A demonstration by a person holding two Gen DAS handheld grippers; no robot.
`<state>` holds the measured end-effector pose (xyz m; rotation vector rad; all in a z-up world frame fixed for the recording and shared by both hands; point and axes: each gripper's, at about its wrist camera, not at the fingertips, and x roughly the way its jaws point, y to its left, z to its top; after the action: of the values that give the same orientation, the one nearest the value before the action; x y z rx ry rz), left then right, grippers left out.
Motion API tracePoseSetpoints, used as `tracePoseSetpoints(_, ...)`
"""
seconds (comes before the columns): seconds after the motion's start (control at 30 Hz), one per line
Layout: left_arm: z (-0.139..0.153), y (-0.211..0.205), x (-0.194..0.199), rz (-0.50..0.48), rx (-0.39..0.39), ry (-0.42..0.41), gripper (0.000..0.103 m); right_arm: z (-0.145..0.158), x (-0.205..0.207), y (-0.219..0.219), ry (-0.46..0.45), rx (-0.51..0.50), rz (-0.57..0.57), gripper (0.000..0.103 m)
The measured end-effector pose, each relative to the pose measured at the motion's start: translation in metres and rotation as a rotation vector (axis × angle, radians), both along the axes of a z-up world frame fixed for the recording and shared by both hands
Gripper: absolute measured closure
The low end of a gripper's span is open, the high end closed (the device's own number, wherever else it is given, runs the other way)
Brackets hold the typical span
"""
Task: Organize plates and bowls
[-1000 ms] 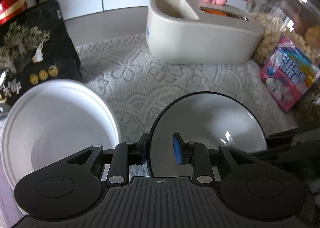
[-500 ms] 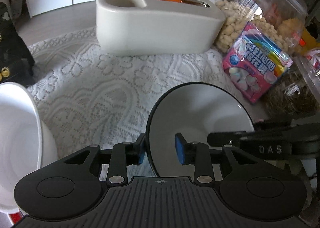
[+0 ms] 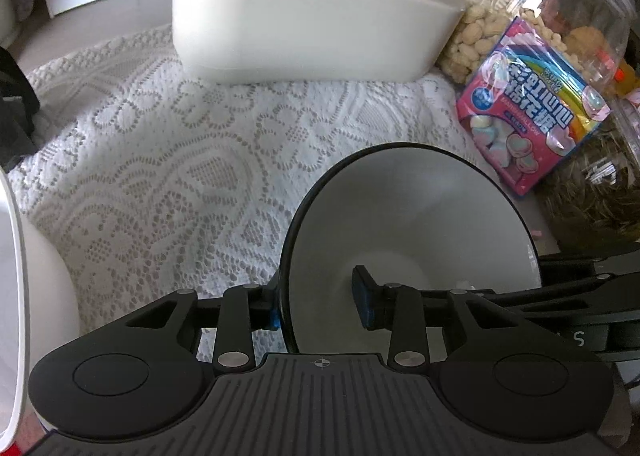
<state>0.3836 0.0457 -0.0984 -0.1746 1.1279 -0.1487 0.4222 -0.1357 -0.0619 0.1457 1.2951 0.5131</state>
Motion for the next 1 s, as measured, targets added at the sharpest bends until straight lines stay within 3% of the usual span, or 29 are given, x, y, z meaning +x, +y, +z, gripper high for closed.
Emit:
tracePoseSetpoints(0.3, -0.003, 0.007, -0.002, 0.042, -0.031, -0.020, 0.076, 0.001, -0.002, 0.005, -0.014, -0.010, 0.007, 0.055)
tracePoseSetpoints(0.53, 0.006, 0.010, -0.004, 0.061, -0.020, -0.033, 0.076, 0.007, -0.002, 0.011, -0.013, -0.011, -0.016, 0.055)
tracePoseSetpoints(0.77, 0.054, 0.007, -0.028, 0.075, 0.000, -0.115, 0.076, 0.051, -0.020, 0.010, -0.095, 0.023, -0.004, 0.055)
tracePoseSetpoints(1.0, 0.095, -0.025, -0.086, 0.031, 0.024, -0.155, 0.076, 0.098, -0.068, -0.009, -0.163, 0.023, 0.028, 0.054)
